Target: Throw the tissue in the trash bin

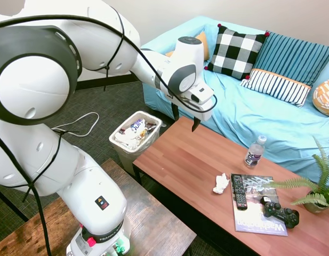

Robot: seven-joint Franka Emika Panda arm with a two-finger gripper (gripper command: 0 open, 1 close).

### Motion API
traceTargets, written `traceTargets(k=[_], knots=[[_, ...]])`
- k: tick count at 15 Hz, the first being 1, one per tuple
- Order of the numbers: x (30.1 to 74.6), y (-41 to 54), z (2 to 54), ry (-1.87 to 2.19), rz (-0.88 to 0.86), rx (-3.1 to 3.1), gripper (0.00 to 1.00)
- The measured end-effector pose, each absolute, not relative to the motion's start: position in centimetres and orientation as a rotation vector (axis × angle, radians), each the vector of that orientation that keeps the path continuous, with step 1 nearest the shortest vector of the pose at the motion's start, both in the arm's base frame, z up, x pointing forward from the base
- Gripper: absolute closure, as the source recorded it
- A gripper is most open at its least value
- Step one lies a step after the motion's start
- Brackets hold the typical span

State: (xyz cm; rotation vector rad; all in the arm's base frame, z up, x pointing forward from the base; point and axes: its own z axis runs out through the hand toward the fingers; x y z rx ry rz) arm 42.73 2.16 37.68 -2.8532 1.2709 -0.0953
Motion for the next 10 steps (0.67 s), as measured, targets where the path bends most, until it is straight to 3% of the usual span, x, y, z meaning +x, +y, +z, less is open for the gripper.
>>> traceTargets(k=[5, 10], knots=[[44.3, 0.1, 36.5, 1.329, -0.153, -2.797, 0.0], [49.5, -6.7, 30.0, 1.526, -0.19, -2.718, 0.0]])
